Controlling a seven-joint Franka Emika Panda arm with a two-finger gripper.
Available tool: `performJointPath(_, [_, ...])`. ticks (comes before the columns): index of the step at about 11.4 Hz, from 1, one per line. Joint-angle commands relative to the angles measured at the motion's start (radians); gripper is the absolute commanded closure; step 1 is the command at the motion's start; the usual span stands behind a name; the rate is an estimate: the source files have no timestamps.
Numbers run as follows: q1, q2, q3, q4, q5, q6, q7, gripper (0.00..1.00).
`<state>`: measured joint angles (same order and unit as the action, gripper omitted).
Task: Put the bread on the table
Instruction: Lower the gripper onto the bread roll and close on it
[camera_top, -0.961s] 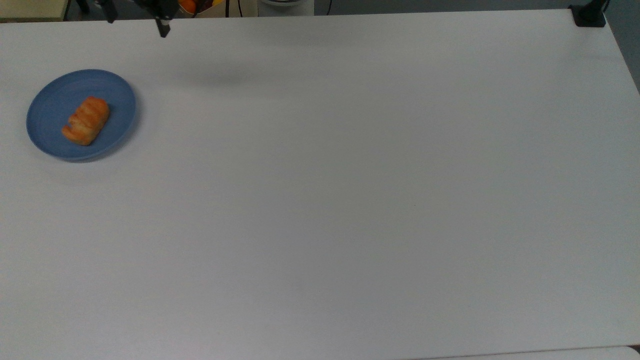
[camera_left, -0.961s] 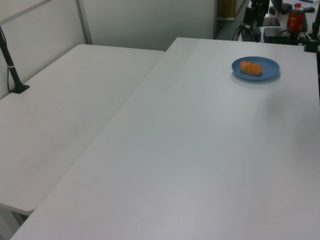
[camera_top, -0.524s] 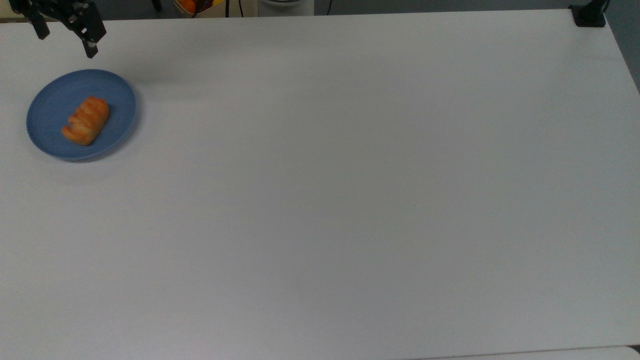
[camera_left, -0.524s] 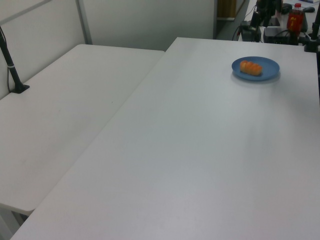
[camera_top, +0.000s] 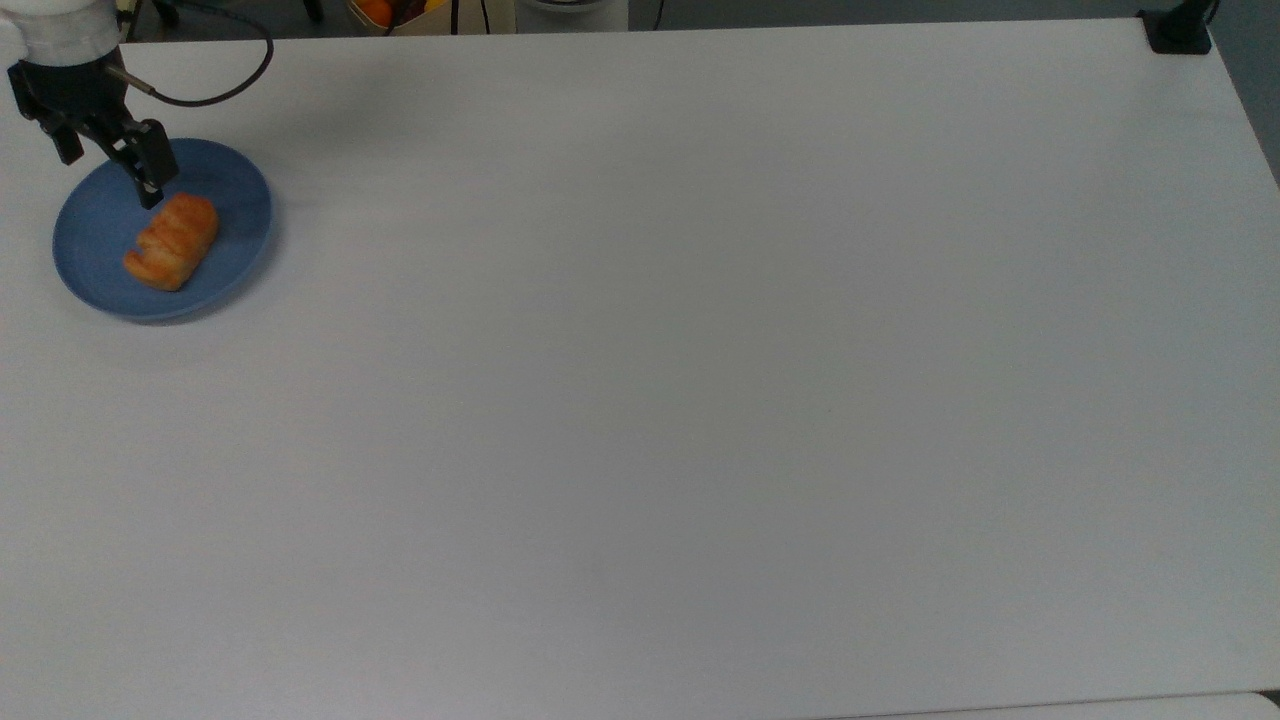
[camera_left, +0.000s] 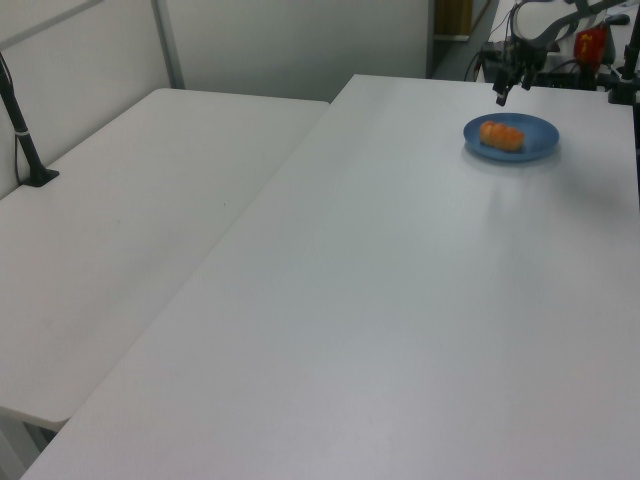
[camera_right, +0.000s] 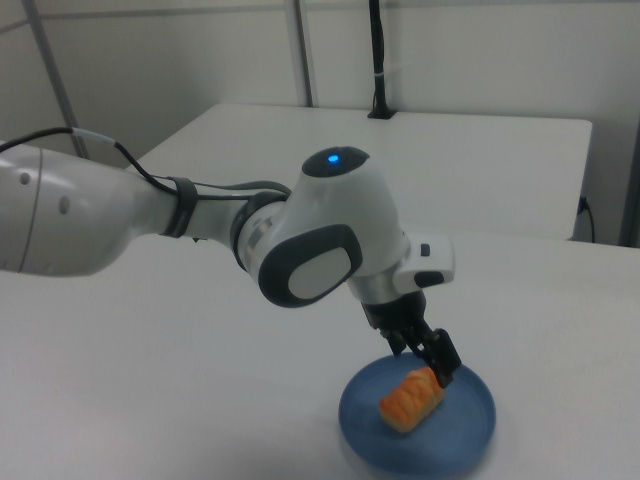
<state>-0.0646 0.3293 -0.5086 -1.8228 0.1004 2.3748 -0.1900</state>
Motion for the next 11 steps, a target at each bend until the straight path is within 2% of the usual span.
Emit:
performJointPath(1, [-0.008,0.036,-0.004,-0.010,0.068,0.058,-0.043,0.00])
performJointPath(11, [0.000,0.123,0.028,-0.023,0.076,0.101,-0.054,0.00])
